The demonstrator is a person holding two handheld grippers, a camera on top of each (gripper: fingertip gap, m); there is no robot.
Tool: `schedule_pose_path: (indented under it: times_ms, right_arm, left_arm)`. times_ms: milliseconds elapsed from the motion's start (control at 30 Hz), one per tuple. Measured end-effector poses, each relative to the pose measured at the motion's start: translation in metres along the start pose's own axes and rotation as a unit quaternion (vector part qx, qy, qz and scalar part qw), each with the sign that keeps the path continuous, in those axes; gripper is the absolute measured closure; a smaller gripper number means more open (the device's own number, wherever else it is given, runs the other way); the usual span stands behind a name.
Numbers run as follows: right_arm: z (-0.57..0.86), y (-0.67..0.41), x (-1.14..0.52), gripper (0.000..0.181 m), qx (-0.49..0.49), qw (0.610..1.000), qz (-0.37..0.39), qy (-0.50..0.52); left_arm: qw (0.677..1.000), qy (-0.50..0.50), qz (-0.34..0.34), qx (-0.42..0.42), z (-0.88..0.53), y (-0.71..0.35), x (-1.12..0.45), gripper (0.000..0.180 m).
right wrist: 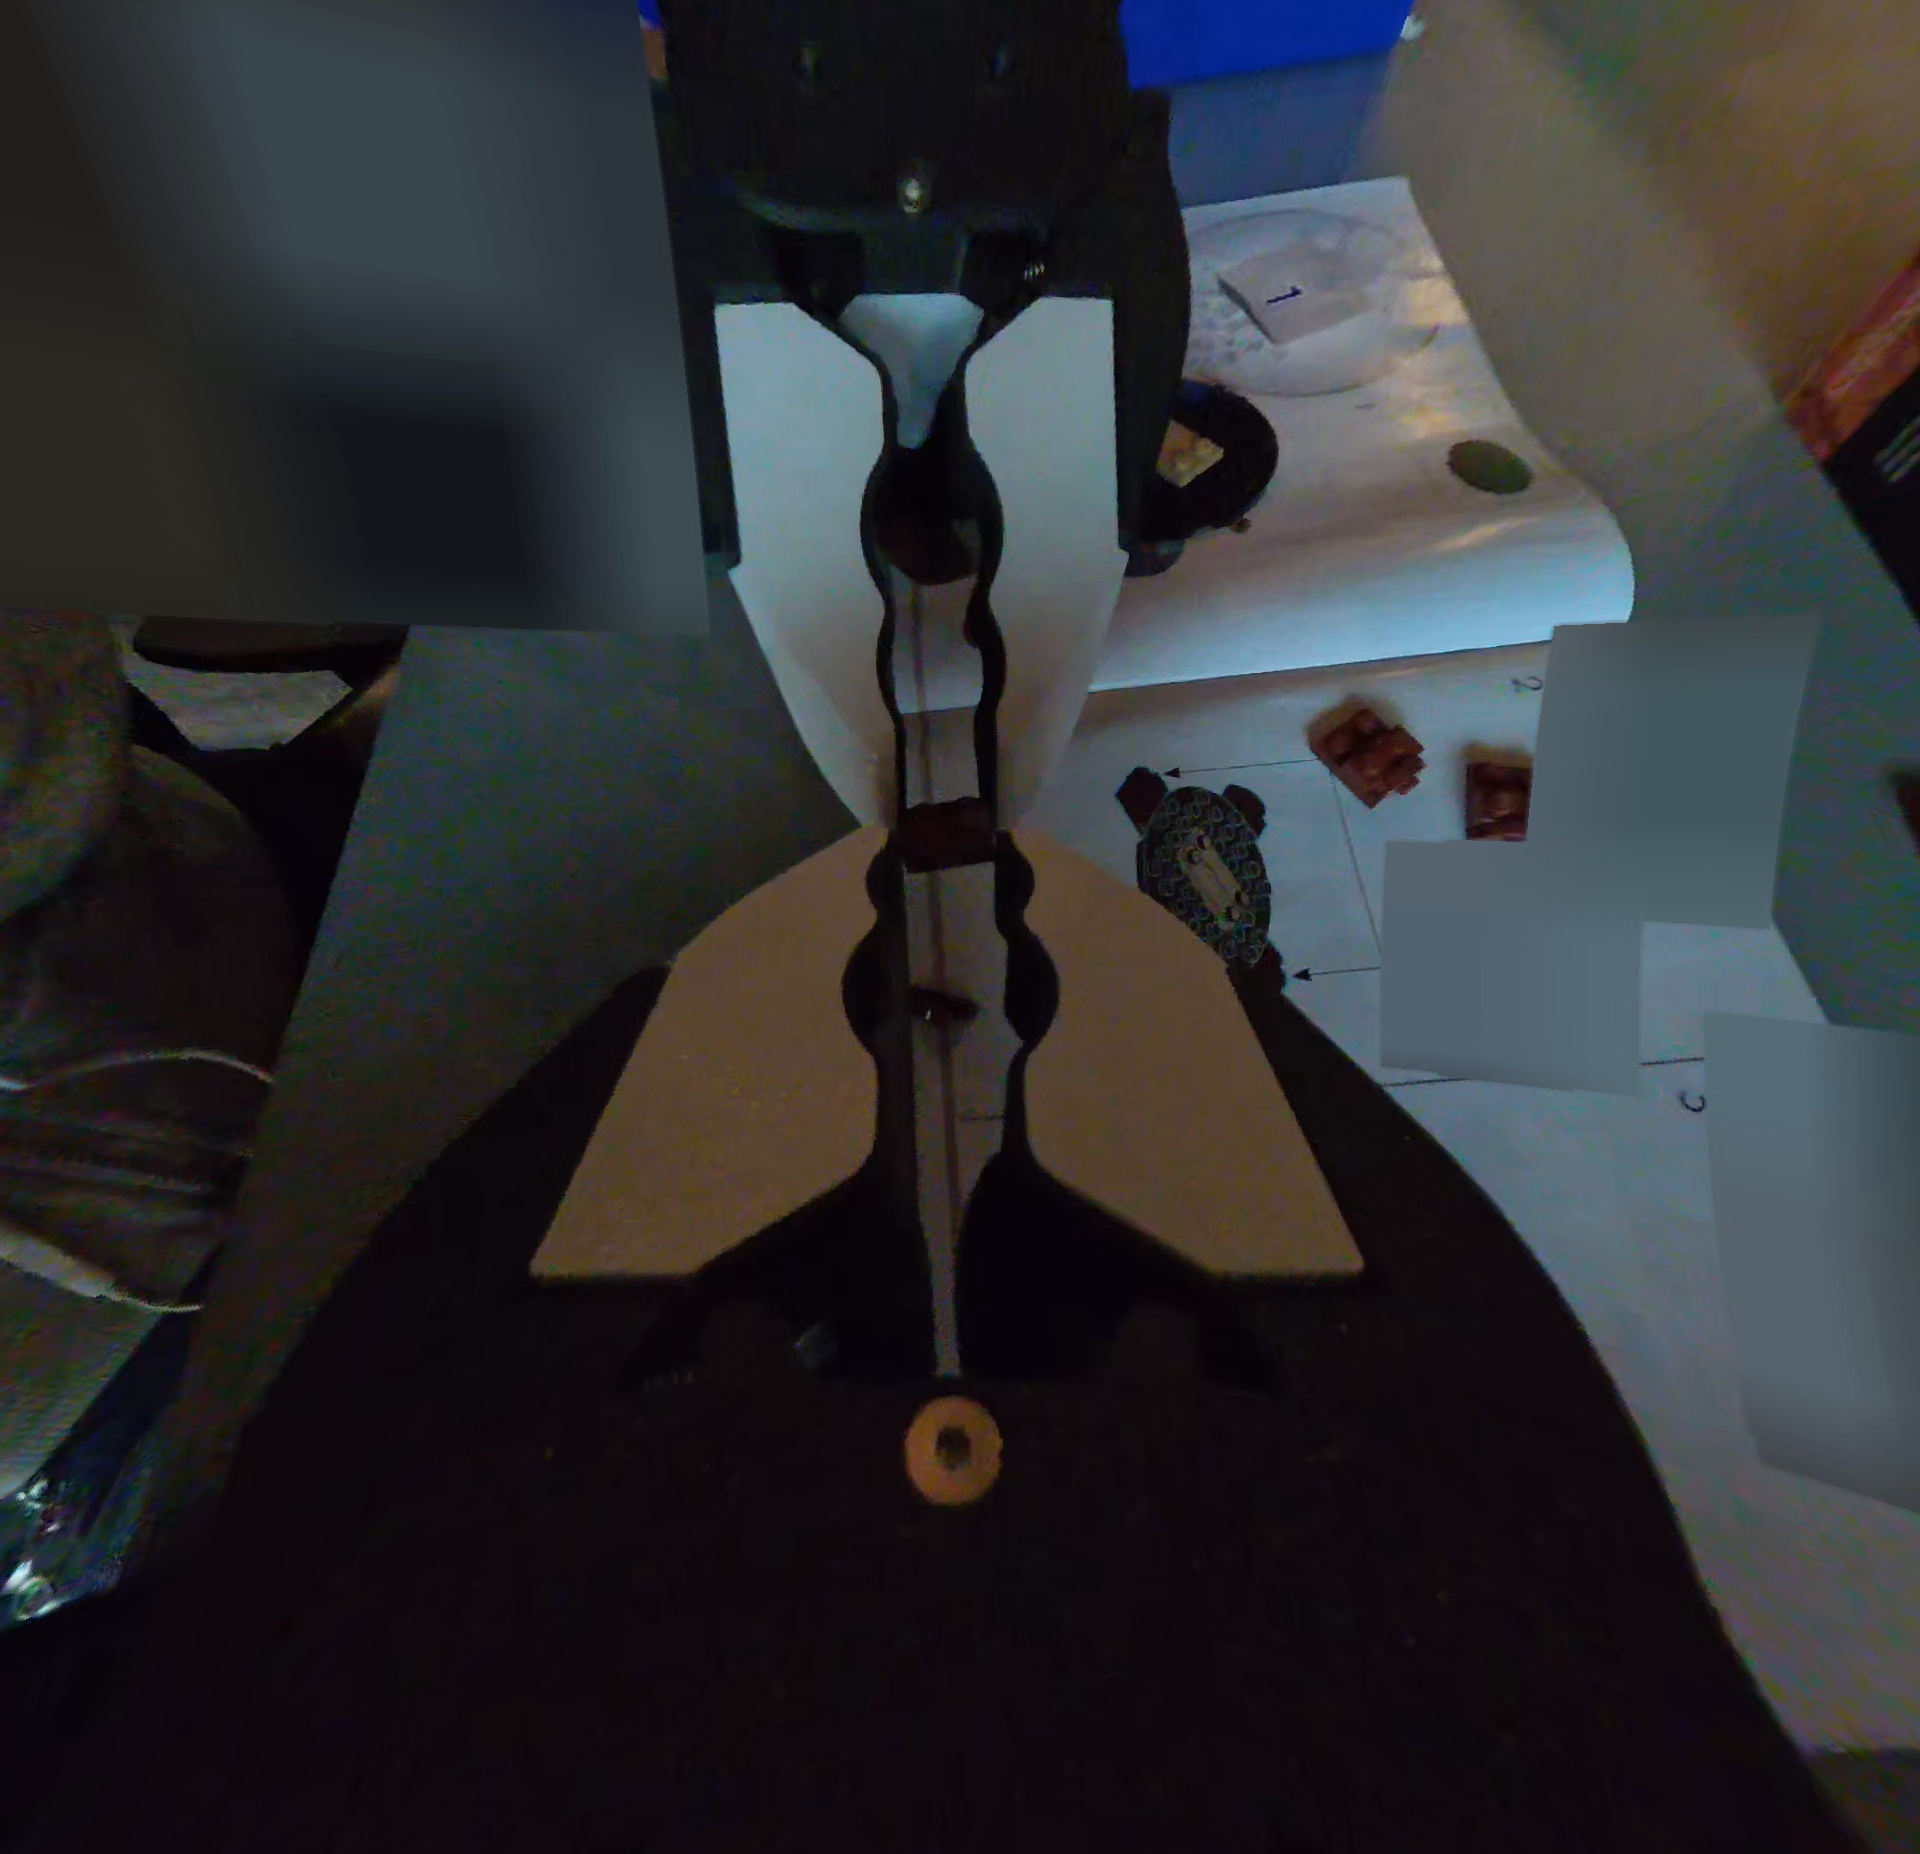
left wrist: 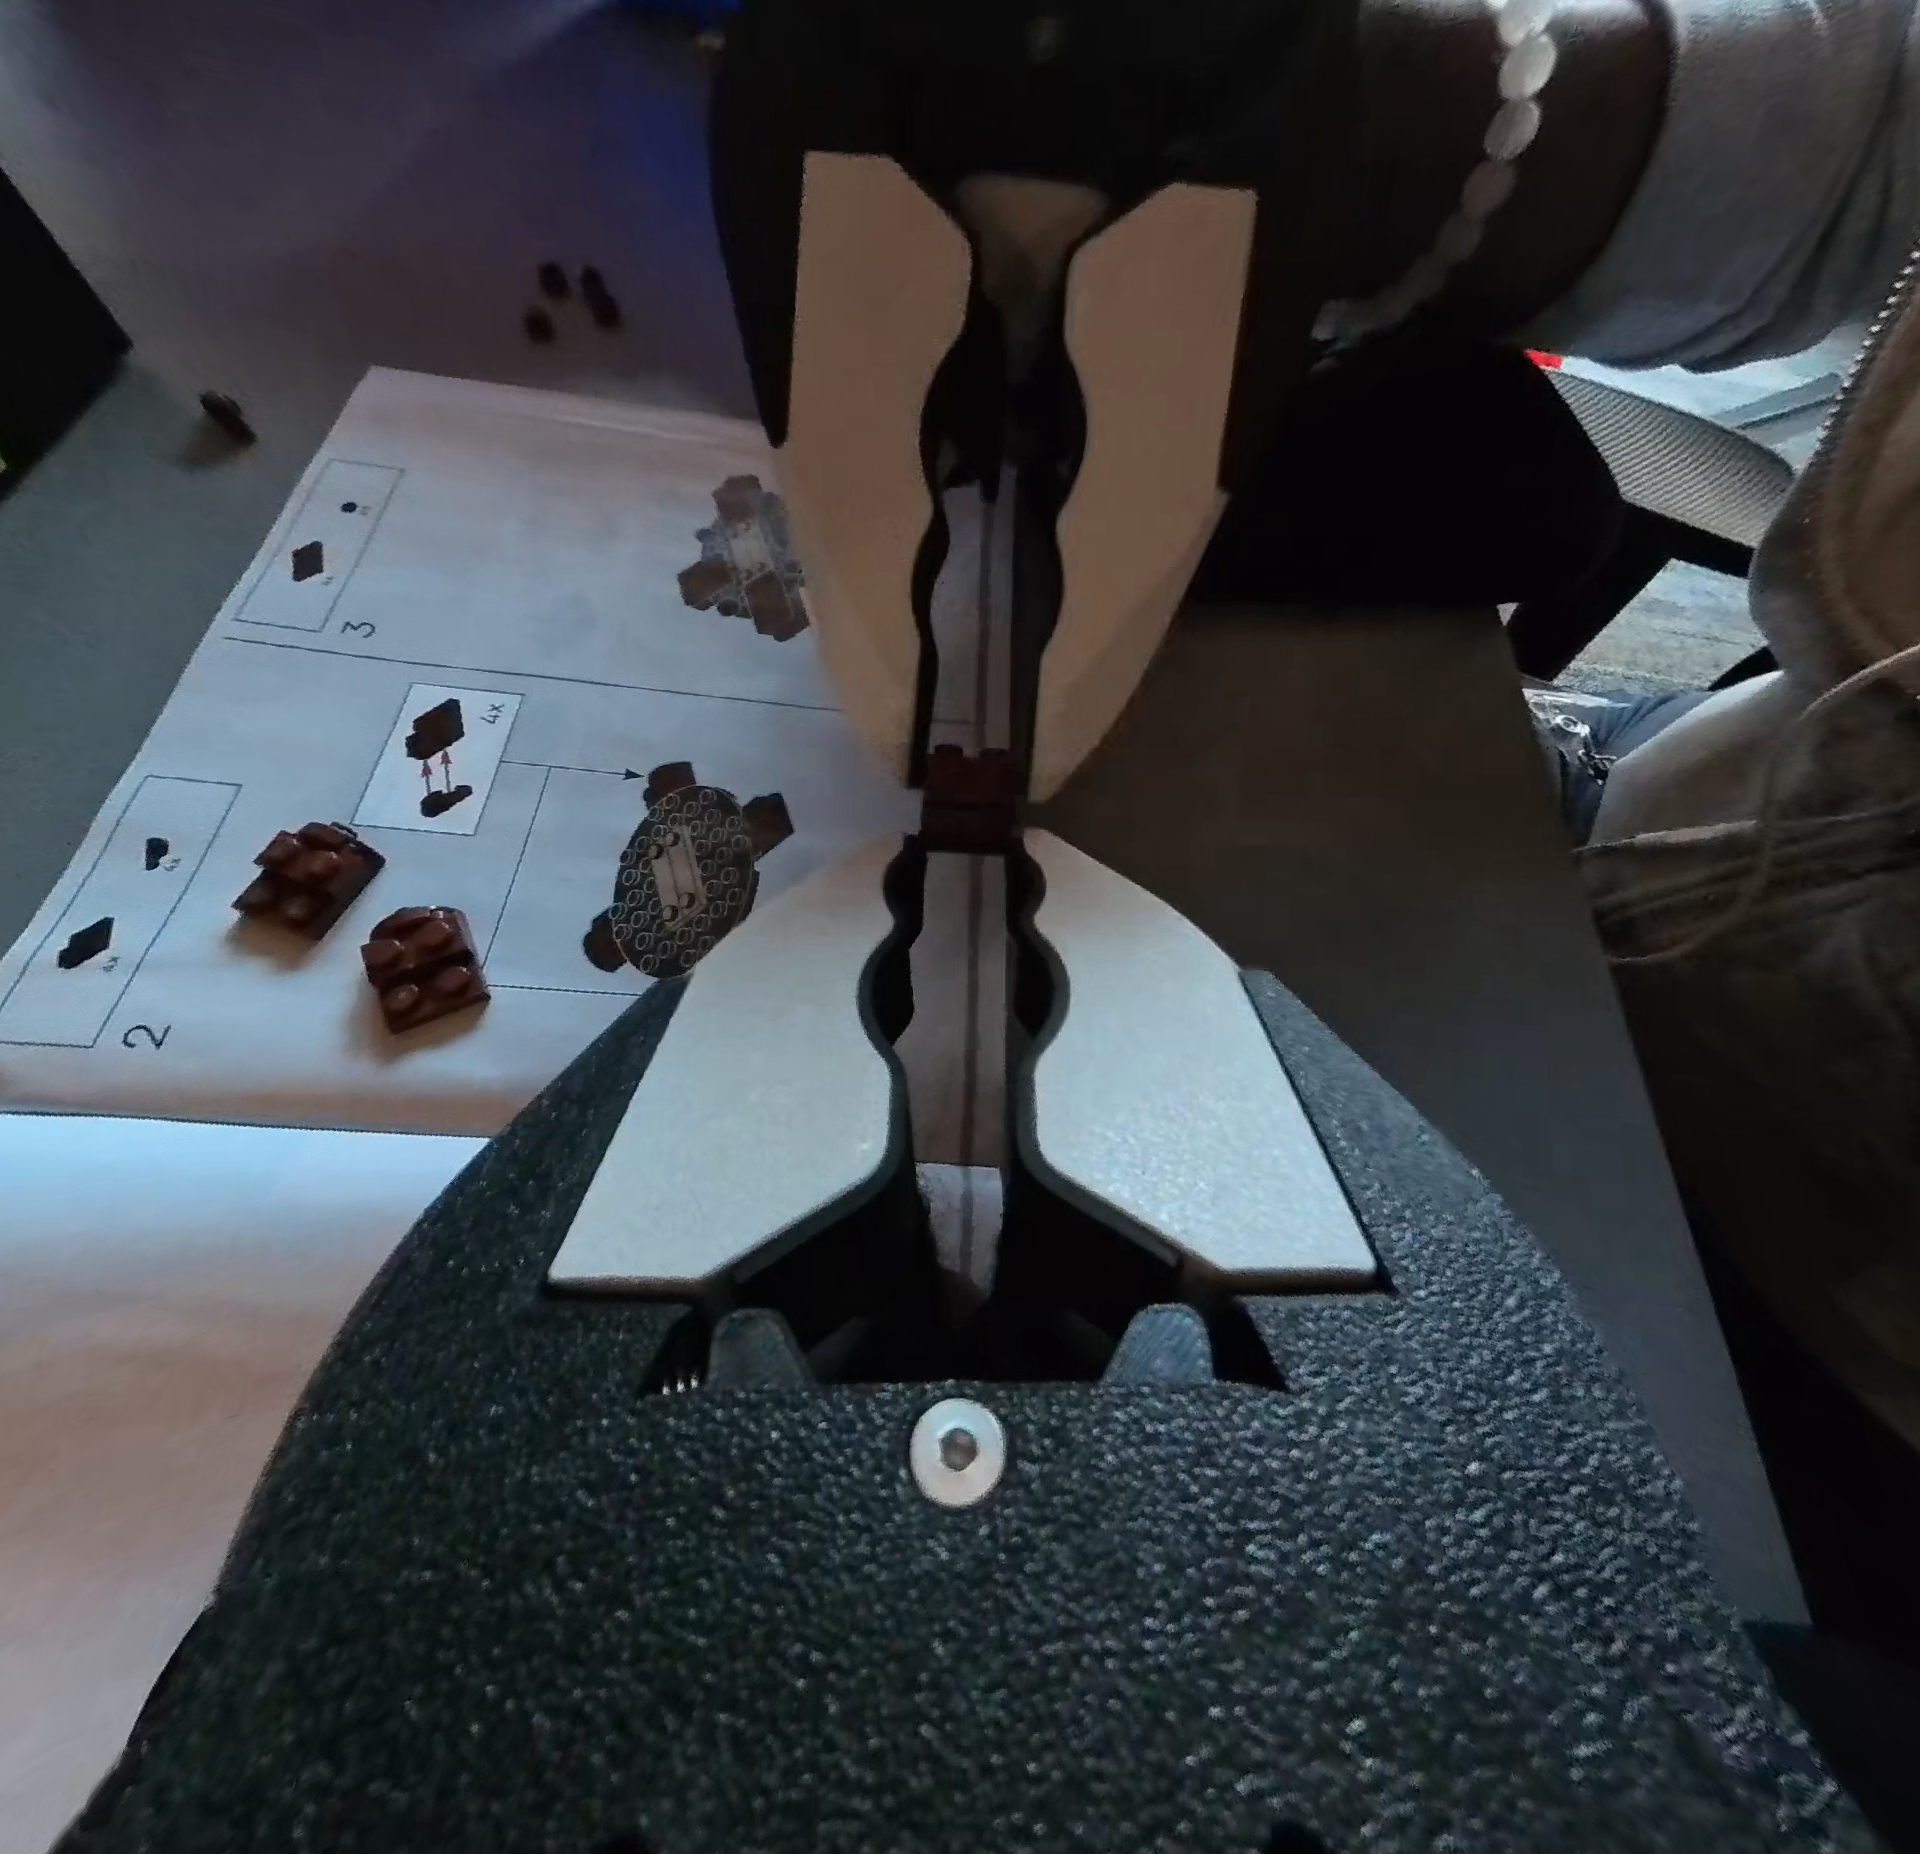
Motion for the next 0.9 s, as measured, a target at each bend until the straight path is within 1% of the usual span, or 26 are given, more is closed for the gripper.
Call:
schedule_pose_path:
  times_ms: [100, 200, 233, 267, 333, 433, 533, 633, 900]
  right_arm:
    - [-0.001, 0.001, 0.001, 0.166, 0.016, 1.000, 0.008, -0.002]
    - [0.000, -0.004, 0.006, 0.166, -0.009, 0.999, 0.046, -0.018]
    - [0.000, -0.007, 0.009, 0.166, -0.023, 0.997, 0.065, -0.032]
    - [0.001, -0.010, 0.010, 0.166, -0.039, 0.995, 0.082, -0.040]
    - [0.003, -0.011, 0.013, 0.166, -0.050, 0.993, 0.094, -0.039]
    - [0.003, -0.011, 0.013, 0.166, -0.050, 0.993, 0.098, -0.042]
    - [0.000, -0.009, 0.009, 0.166, -0.043, 0.995, 0.083, -0.044]
    - [-0.001, -0.009, 0.009, 0.166, -0.044, 0.994, 0.087, -0.052]
    - [-0.001, -0.007, 0.008, 0.166, -0.047, 0.994, 0.081, -0.047]
  left_arm:
    - [1.000, 0.003, 0.004, -0.008, 0.001, -0.001, 0.000, 0.166]
    - [0.998, 0.006, 0.052, -0.024, 0.003, -0.009, 0.007, 0.165]
    - [0.997, -0.005, 0.073, -0.033, 0.001, -0.013, 0.010, 0.149]
    - [0.995, -0.008, 0.086, -0.041, 0.002, -0.016, 0.012, 0.144]
    - [0.995, 0.008, 0.090, -0.048, 0.006, -0.017, 0.012, 0.146]
    - [0.995, -0.004, 0.075, -0.062, 0.006, -0.016, 0.008, 0.146]
    - [0.994, -0.008, 0.074, -0.073, 0.007, -0.016, 0.007, 0.152]
    - [0.994, -0.007, 0.079, -0.073, 0.007, -0.017, 0.008, 0.158]
    - [0.994, -0.017, 0.064, -0.081, 0.007, -0.014, 0.007, 0.165]
Point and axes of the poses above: each gripper's, where its closed fingertips meet, x back along the fingers, y out of its underside, z = x × y across the jaws, the point moved 4 cm from there along x, back along the fingers, and after that the axes turned 9 degrees about y, right-handed, at the moved point
